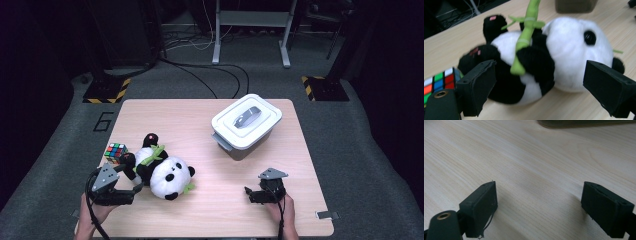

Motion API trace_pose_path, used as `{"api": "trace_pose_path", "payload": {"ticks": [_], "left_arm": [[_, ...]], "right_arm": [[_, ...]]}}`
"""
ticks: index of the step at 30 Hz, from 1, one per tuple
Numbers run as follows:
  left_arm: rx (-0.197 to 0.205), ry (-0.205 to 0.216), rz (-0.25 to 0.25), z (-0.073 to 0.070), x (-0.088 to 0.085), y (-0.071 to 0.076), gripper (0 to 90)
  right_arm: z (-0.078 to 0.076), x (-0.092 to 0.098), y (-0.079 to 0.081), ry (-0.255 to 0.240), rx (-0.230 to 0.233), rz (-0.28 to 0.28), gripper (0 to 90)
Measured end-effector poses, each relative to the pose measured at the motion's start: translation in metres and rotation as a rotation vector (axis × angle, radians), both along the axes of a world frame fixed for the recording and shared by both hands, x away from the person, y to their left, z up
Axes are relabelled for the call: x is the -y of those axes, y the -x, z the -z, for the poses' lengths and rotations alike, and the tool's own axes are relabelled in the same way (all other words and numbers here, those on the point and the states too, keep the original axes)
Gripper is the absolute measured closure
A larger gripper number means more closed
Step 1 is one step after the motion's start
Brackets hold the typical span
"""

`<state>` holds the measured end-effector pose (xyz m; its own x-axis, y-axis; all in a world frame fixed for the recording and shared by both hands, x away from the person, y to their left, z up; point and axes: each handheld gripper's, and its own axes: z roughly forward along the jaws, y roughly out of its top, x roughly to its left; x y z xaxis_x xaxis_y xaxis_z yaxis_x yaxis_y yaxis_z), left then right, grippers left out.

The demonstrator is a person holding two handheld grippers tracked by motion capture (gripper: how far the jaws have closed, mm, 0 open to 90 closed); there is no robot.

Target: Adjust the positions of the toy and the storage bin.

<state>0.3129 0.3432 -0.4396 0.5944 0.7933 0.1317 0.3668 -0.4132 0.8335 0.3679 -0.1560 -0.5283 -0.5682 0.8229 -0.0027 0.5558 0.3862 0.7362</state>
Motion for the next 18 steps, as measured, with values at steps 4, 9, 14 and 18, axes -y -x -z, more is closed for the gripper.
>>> {"api": "trace_pose_path", "payload": {"ticks": [4, 9, 14, 18], "left_arm": [[-0.017, -0.004, -0.102, 0.021, -0.011, 0.006, 10.5], [-0.079, -0.002, -0.195, 0.056, -0.02, 0.008, 10.5], [-0.15, -0.022, -0.213, 0.079, -0.021, 0.002, 10.6], [-0.19, 0.014, -0.215, 0.091, -0.024, -0.004, 10.3]], "right_arm": [[0.0, 0.0, 0.0, 0.002, 0.003, -0.003, 12.7], [0.0, 0.0, 0.0, 0.001, 0.001, 0.0, 12.8], [0.0, 0.0, 0.0, 0.001, 0.002, 0.001, 12.8], [0.0, 0.0, 0.0, 0.001, 0.001, 0.002, 12.8]]}}
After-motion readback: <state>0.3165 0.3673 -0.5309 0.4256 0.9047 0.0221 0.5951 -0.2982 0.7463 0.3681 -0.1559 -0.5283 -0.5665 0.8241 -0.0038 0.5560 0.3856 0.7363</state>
